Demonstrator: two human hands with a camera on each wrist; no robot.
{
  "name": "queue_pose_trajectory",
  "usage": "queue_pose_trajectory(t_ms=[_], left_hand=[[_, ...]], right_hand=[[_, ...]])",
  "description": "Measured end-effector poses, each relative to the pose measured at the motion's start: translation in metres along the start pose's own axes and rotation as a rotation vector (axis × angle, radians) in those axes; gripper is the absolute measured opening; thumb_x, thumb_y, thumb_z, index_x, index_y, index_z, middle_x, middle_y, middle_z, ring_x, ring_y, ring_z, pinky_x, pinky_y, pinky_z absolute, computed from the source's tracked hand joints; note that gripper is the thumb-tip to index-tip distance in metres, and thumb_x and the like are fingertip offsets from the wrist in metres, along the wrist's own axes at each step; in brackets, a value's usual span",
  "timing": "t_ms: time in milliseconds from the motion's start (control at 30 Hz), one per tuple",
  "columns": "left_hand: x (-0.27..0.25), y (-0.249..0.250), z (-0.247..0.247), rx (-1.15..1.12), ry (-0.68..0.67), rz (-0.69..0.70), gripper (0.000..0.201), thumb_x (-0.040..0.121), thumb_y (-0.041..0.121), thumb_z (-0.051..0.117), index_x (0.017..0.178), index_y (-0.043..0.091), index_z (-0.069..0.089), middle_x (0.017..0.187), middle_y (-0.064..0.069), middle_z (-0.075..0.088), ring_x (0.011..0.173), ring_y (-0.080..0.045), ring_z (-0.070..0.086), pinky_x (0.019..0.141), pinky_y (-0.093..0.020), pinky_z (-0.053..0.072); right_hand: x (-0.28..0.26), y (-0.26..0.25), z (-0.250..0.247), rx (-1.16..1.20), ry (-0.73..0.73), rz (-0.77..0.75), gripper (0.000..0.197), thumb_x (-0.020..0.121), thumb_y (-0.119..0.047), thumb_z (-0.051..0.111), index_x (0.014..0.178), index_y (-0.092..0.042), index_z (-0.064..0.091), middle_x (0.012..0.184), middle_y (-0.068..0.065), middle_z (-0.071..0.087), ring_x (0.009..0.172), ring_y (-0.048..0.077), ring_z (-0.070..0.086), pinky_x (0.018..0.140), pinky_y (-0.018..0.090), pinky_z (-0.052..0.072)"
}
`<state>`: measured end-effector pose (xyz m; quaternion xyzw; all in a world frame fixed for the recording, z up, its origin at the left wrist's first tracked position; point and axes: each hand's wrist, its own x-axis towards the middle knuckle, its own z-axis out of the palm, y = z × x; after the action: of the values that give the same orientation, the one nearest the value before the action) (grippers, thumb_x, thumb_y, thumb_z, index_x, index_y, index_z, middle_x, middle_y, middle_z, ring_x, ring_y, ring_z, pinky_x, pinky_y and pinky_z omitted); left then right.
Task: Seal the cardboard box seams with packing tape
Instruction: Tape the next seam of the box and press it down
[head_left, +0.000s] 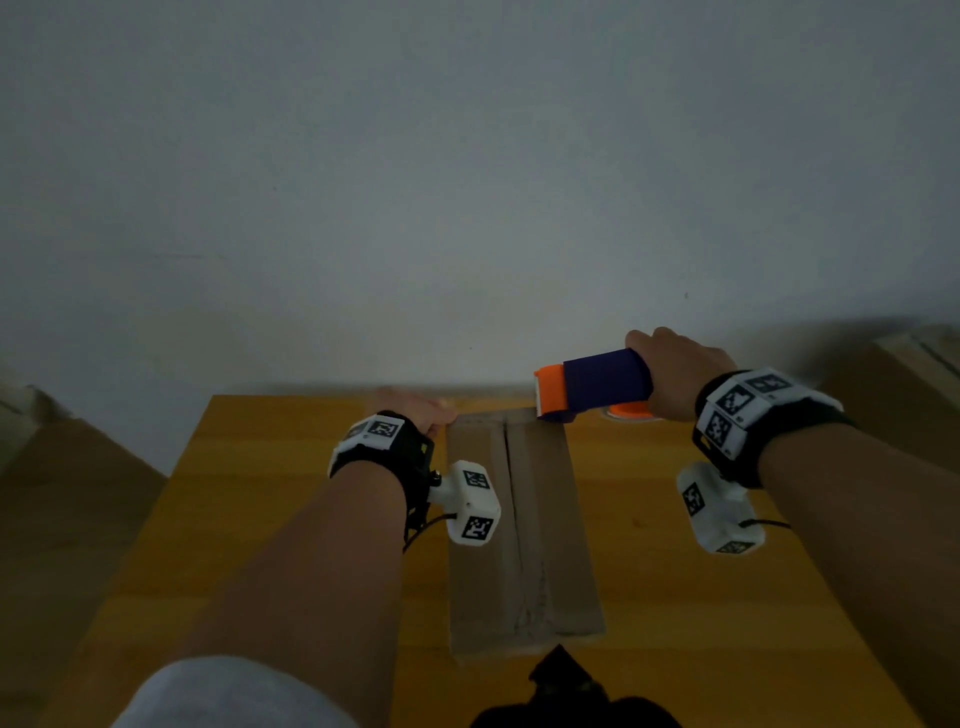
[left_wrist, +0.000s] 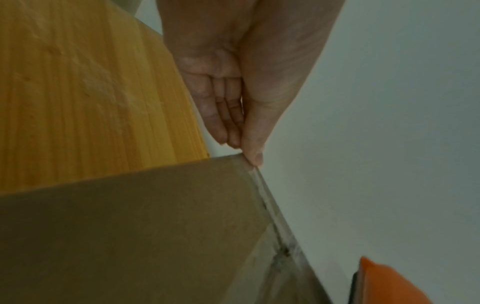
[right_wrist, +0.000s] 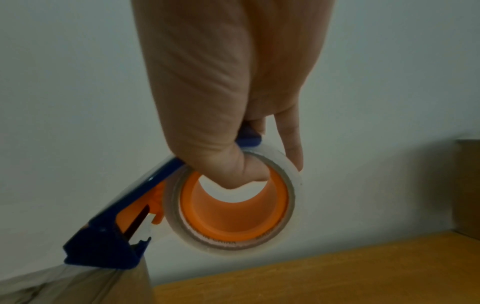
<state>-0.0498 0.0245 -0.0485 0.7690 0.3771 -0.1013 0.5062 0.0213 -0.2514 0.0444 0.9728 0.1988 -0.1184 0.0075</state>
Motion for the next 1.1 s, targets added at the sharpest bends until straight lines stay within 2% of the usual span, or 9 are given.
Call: queue_pose_trajectory(t_ms=[67, 133, 200, 367, 500, 667, 800, 967, 1100], left_hand=[[-0.003, 0.002, -0.002, 0.029, 0.017, 0.017, 0.020, 0.075, 0.020, 0.080, 0.082, 0.004, 0.071, 0.096, -0.014, 0.072, 0.087, -0.027, 0.068, 0.086, -0.035, 0.056], [-0.003, 0.003, -0.003, 0.148, 0.045, 0.002, 0.041, 0.070, 0.032, 0.083, 0.095, 0.002, 0.070, 0.095, -0.014, 0.071, 0.080, -0.028, 0.068, 0.076, -0.032, 0.056], [-0.007, 0.011, -0.004, 0.298, 0.110, 0.006, 0.068, 0.066, 0.038, 0.085, 0.116, -0.002, 0.062, 0.110, -0.015, 0.069, 0.094, -0.033, 0.068, 0.077, -0.033, 0.055], [-0.027, 0.041, 0.018, 0.521, 0.166, 0.218, 0.046, 0.071, 0.046, 0.079, 0.092, 0.005, 0.074, 0.093, -0.009, 0.074, 0.087, -0.024, 0.070, 0.076, -0.029, 0.055], [-0.027, 0.041, 0.042, 0.510, 0.101, 0.180, 0.042, 0.071, 0.044, 0.079, 0.086, 0.005, 0.076, 0.084, -0.007, 0.076, 0.079, -0.020, 0.072, 0.069, -0.027, 0.057], [-0.027, 0.044, 0.055, 0.469, 0.078, 0.195, 0.043, 0.070, 0.046, 0.079, 0.085, 0.005, 0.075, 0.083, -0.007, 0.076, 0.079, -0.019, 0.073, 0.077, -0.032, 0.060], [-0.029, 0.048, 0.065, 0.443, 0.055, 0.219, 0.046, 0.069, 0.047, 0.079, 0.085, 0.004, 0.076, 0.080, -0.007, 0.076, 0.077, -0.019, 0.074, 0.075, -0.033, 0.061], [-0.028, 0.050, 0.064, 0.424, 0.048, 0.188, 0.047, 0.070, 0.047, 0.078, 0.087, 0.003, 0.076, 0.079, -0.007, 0.077, 0.075, -0.018, 0.074, 0.073, -0.031, 0.061], [-0.030, 0.049, 0.065, 0.430, 0.086, 0.202, 0.047, 0.072, 0.048, 0.076, 0.085, 0.004, 0.076, 0.077, -0.006, 0.076, 0.076, -0.017, 0.074, 0.073, -0.030, 0.060]], right_hand=[[0.000, -0.001, 0.000, -0.009, 0.004, 0.002, 0.042, 0.078, -0.048, 0.066, 0.094, -0.023, 0.036, 0.093, 0.001, 0.043, 0.079, 0.021, 0.048, 0.073, 0.035, 0.043], [0.000, -0.001, 0.000, -0.015, 0.013, 0.000, 0.042, 0.078, -0.048, 0.066, 0.093, -0.023, 0.036, 0.093, 0.001, 0.043, 0.078, 0.021, 0.049, 0.071, 0.034, 0.042], [0.000, -0.002, 0.001, -0.020, 0.025, -0.010, 0.044, 0.077, -0.050, 0.067, 0.093, -0.023, 0.036, 0.092, 0.001, 0.044, 0.077, 0.021, 0.049, 0.070, 0.034, 0.042], [0.001, -0.002, 0.001, -0.040, 0.015, -0.003, 0.045, 0.079, -0.048, 0.066, 0.106, -0.018, 0.045, 0.104, 0.006, 0.052, 0.081, 0.022, 0.052, 0.073, 0.035, 0.046], [0.001, -0.002, 0.001, -0.049, 0.005, -0.007, 0.045, 0.082, -0.043, 0.064, 0.112, -0.016, 0.045, 0.110, 0.010, 0.051, 0.096, 0.028, 0.058, 0.081, 0.040, 0.049], [0.001, -0.001, 0.002, -0.028, 0.005, -0.007, 0.047, 0.079, -0.048, 0.065, 0.110, -0.018, 0.044, 0.104, 0.006, 0.050, 0.088, 0.025, 0.054, 0.077, 0.037, 0.047], [0.001, 0.002, 0.004, -0.013, -0.011, -0.017, 0.039, 0.084, -0.036, 0.062, 0.111, -0.015, 0.045, 0.110, 0.010, 0.051, 0.096, 0.029, 0.057, 0.080, 0.039, 0.048], [0.005, 0.009, 0.011, 0.049, -0.013, -0.029, 0.031, 0.083, -0.033, 0.063, 0.098, -0.018, 0.040, 0.103, 0.009, 0.051, 0.078, 0.023, 0.049, 0.074, 0.038, 0.049], [0.008, 0.018, 0.012, 0.077, -0.047, -0.042, 0.027, 0.084, -0.024, 0.062, 0.099, -0.016, 0.041, 0.096, 0.005, 0.043, 0.078, 0.023, 0.048, 0.076, 0.040, 0.049]])
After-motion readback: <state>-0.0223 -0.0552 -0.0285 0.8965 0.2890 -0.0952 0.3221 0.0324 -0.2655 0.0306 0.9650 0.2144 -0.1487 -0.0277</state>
